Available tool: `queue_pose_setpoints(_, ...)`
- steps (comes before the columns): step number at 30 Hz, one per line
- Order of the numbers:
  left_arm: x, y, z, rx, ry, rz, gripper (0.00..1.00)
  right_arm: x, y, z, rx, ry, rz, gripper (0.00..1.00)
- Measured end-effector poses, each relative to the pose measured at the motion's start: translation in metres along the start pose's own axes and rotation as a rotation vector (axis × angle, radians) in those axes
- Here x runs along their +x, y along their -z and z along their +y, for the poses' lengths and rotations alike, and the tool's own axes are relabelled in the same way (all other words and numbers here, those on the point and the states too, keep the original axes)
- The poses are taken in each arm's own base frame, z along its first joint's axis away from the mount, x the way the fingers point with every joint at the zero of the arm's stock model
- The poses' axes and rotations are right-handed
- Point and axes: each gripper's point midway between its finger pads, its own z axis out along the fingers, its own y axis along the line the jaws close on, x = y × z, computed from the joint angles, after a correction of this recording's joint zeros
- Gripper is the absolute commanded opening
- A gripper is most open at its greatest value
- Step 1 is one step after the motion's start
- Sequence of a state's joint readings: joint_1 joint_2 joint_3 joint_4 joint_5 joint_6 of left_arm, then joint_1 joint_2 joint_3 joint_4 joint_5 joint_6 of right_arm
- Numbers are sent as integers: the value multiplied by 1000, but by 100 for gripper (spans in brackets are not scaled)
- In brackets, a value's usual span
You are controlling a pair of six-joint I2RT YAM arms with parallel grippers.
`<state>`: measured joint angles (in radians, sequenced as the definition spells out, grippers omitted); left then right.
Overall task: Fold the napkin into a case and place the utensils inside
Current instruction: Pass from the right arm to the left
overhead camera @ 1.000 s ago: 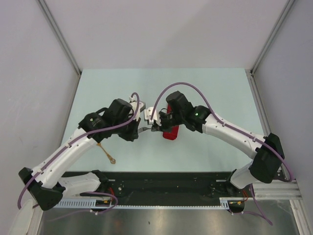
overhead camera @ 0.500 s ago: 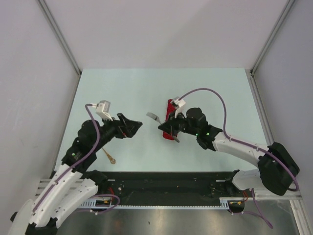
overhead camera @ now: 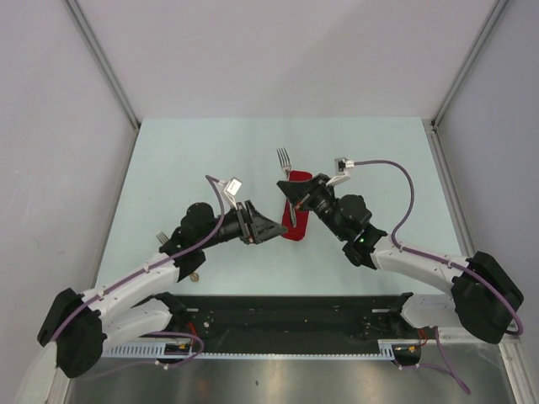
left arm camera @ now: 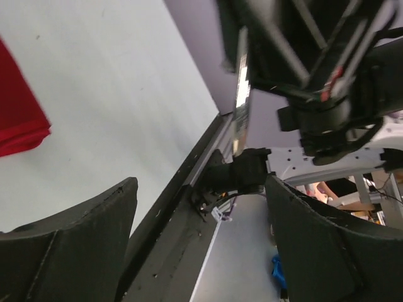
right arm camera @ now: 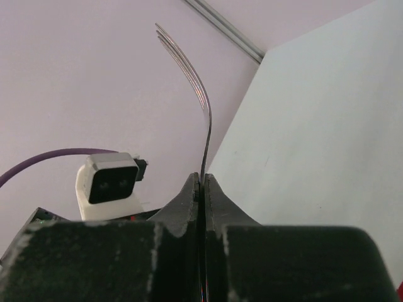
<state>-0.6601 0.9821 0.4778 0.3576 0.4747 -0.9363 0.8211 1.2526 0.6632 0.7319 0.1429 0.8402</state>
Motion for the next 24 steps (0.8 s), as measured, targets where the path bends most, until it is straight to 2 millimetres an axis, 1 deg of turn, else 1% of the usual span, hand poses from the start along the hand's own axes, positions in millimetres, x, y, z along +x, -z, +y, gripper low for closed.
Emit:
queue_pose_setpoints(2, -6, -2, -13, 49, -24, -9, 83, 0, 1, 1, -7, -28, -5, 0)
queue_pose_setpoints(3, -9, -3, -19, 74, -35, -12, 81, 0, 1, 1, -9, -39, -6, 0)
queue_pose_setpoints(6, -13, -10, -31, 134, -49, 5, 77, 2, 2, 2, -22, -71, -12, 0)
queue_pose_setpoints(10, -10, -19, -32, 165, -26, 48, 70, 9, 2, 0, -26, -90, 0, 0)
queue_pose_setpoints(11, -8, -20, -32, 169, -17, 63, 65, 11, 2, 1, -27, -92, 2, 0)
queue_pose_setpoints(12, -7, -22, -32, 173, -7, 79, 55, 12, 2, 1, -30, -94, 6, 0)
queue_pose_setpoints(14, -5, -25, -33, 179, 7, 100, 46, 13, 2, 4, -41, -97, 6, 0)
queue_pose_setpoints(15, -5, -26, -34, 184, 13, 108, 32, 13, 2, 6, -48, -100, 5, 0)
queue_pose_setpoints(16, -5, -27, -36, 190, 14, 117, 23, 13, 2, 8, -53, -101, 6, 0)
queue_pose_setpoints(17, -5, -28, -38, 195, 16, 125, 16, 14, 2, 8, -55, -101, 8, 5)
queue_pose_setpoints(18, -6, -28, -39, 198, 18, 128, 6, 14, 3, 9, -57, -103, 10, 11)
queue_pose_setpoints(19, -5, -29, -38, 193, 17, 134, 2, 14, 3, 11, -64, -105, 12, 21)
queue_pose_setpoints(20, -4, -29, -35, 187, 16, 141, 0, 13, 3, 11, -66, -100, 11, 34)
queue_pose_setpoints(21, -4, -28, -34, 184, 11, 149, 0, 14, 4, 9, -63, -88, 20, 39)
queue_pose_setpoints(23, -2, -28, -29, 160, -7, 170, 0, 16, 7, 3, -55, -36, 58, 54)
queue_pose_setpoints(24, -1, -28, -26, 144, -19, 181, 0, 15, 9, -1, -60, -1, 87, 55)
